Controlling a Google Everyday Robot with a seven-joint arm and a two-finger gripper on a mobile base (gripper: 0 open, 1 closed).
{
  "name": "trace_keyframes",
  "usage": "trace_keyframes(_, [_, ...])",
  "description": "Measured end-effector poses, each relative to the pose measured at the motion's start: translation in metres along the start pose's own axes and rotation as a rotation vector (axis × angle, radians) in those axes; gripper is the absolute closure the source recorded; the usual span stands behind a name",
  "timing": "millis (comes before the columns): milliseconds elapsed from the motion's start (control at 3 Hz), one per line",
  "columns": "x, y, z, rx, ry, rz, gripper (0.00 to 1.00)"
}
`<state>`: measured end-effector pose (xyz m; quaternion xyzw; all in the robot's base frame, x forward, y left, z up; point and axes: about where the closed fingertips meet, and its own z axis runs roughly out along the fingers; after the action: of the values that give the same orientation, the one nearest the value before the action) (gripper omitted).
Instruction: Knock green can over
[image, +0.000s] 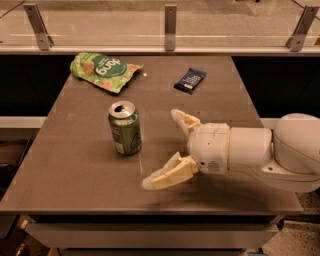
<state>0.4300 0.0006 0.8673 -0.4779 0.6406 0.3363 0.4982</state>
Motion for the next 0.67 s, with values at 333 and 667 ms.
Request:
trace_keyframes(333, [-0.002, -0.008, 0.016, -0.004, -0.038, 0.021, 0.00])
trace_keyframes(667, [-0.010, -0.014, 0.033, -0.001, -0.060, 0.024, 0.00])
